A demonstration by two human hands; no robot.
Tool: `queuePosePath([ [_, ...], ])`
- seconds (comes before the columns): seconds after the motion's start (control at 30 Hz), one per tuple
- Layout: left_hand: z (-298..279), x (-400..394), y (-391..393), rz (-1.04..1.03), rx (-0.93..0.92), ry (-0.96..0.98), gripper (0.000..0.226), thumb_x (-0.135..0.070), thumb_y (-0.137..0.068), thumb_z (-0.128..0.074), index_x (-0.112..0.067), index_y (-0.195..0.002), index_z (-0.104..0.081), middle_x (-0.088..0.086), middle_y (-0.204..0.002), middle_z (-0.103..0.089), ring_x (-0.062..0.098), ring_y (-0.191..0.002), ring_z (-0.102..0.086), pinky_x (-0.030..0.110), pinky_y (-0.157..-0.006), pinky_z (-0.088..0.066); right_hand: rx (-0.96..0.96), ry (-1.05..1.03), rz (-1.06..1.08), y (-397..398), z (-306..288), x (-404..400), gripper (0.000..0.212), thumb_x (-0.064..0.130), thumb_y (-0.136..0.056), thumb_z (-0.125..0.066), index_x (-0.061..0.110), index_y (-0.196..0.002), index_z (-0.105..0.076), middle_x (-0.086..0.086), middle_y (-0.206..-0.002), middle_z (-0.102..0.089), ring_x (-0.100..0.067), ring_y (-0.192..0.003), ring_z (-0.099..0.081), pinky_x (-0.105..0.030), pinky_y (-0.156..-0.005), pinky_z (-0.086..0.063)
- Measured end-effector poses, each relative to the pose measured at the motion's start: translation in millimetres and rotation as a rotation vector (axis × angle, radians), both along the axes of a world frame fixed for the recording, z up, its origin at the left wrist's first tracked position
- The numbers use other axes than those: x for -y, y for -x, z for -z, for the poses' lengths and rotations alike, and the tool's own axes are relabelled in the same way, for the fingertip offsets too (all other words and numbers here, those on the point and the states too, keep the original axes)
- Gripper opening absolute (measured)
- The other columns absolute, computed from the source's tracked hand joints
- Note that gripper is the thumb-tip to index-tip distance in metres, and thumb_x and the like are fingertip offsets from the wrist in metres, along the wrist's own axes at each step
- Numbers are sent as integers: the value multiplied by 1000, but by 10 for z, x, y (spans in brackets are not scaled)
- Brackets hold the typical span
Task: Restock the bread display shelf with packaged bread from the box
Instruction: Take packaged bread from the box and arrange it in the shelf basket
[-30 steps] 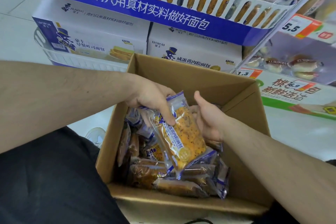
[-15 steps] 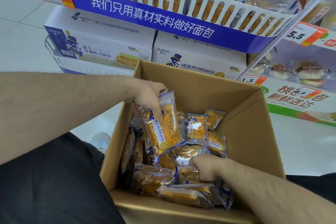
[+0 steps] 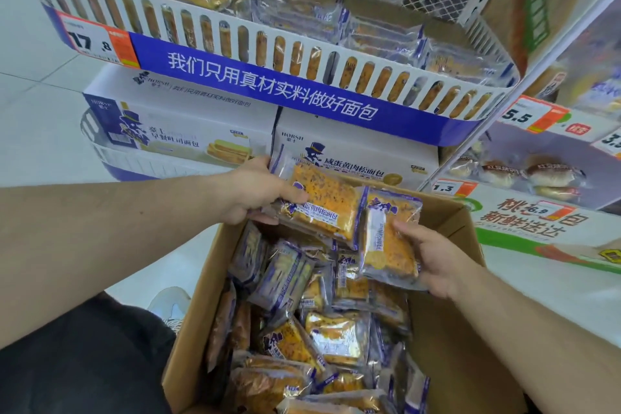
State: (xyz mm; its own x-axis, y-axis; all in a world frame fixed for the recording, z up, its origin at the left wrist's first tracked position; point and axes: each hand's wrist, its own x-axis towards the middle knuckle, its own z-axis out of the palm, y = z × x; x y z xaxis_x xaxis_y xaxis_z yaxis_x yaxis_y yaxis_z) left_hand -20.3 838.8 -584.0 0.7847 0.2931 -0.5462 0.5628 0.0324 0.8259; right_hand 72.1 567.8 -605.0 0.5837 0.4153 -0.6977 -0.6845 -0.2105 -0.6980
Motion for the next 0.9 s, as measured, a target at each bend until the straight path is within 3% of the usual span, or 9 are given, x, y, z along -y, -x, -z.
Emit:
queuePosePath([
  [0.13, -86, -49, -4, 38, 36, 9, 52, -11, -73, -86, -20, -114, -55, 9, -108, -74, 27, -94, -73, 37, -66, -61, 106, -198, 64, -11, -365, -123, 42, 28, -82, -61, 9, -118, -63, -14, -94, -77, -27, -80, -76, -38, -59, -62],
  [0.3, -190, -76, 70, 362, -17, 23, 67, 0, -69, -86, -20, -124, -53, 10, -109, -75, 33, -99, -72, 59, -89, -55, 304, -188, -267, 14, -820, -286, 33, 26, -81, -59, 8, -108, -64, -10, -94, -76, -23, -87, -75, -34, -74, -62],
  [0.4, -231, 17, 61, 497, -30, 67, 58, 2, -74, -81, -14, -123, -55, 11, -113, -73, 31, -104, -71, 59, -93, -52, 235, -135, -409, 88, -843, -405, 43, 25, -81, -61, 7, -119, -60, -13, -104, -74, -29, -99, -72, -37, -83, -60],
  [0.47, -278, 95, 38, 533, -20, 112, 40, 2, -82, -73, -12, -117, -60, 11, -111, -74, 28, -101, -72, 51, -86, -58, 150, -123, -432, 148, -750, -469, 44, 27, -82, -61, 9, -122, -59, -11, -102, -75, -27, -95, -73, -36, -81, -60],
  [0.57, -336, 172, 13, 427, -51, 189, 17, -3, -92, -58, -14, -103, -65, 8, -91, -75, 20, -77, -72, 32, -62, -61, -45, -148, -307, 190, -541, -483, 42, 33, -85, -60, 6, -118, -63, -14, -96, -74, -27, -83, -73, -39, -76, -60],
  [0.67, -357, 165, -12, 247, -93, 307, 13, -22, -94, -52, -13, -95, -61, 4, -72, -69, 16, -63, -68, 31, -70, -60, -216, -202, -141, 244, -382, -443, 45, 37, -95, -54, 1, -117, -68, -20, -100, -72, -32, -84, -73, -42, -76, -60],
  [0.77, -343, 115, -62, 101, -71, 428, 39, -48, -95, -46, -11, -101, -58, 8, -76, -67, 20, -66, -64, 29, -66, -54, -293, -297, -23, 295, -302, -437, 53, 45, -100, -49, 2, -128, -63, -20, -113, -70, -35, -97, -71, -47, -85, -56],
  [0.83, -369, 151, -62, 36, -25, 452, 41, -51, -96, -45, -12, -94, -59, 6, -73, -65, 19, -66, -59, 32, -69, -49, -278, -331, 41, 292, -317, -480, 55, 49, -100, -48, 4, -128, -64, -21, -117, -70, -37, -99, -72, -49, -85, -58],
  [0.9, -389, 243, -44, 65, 29, 424, 28, -39, -96, -51, -13, -96, -61, 5, -78, -66, 21, -72, -62, 39, -80, -50, -226, -326, 88, 308, -376, -536, 55, 50, -99, -47, 8, -130, -63, -21, -121, -69, -39, -104, -70, -52, -89, -56],
])
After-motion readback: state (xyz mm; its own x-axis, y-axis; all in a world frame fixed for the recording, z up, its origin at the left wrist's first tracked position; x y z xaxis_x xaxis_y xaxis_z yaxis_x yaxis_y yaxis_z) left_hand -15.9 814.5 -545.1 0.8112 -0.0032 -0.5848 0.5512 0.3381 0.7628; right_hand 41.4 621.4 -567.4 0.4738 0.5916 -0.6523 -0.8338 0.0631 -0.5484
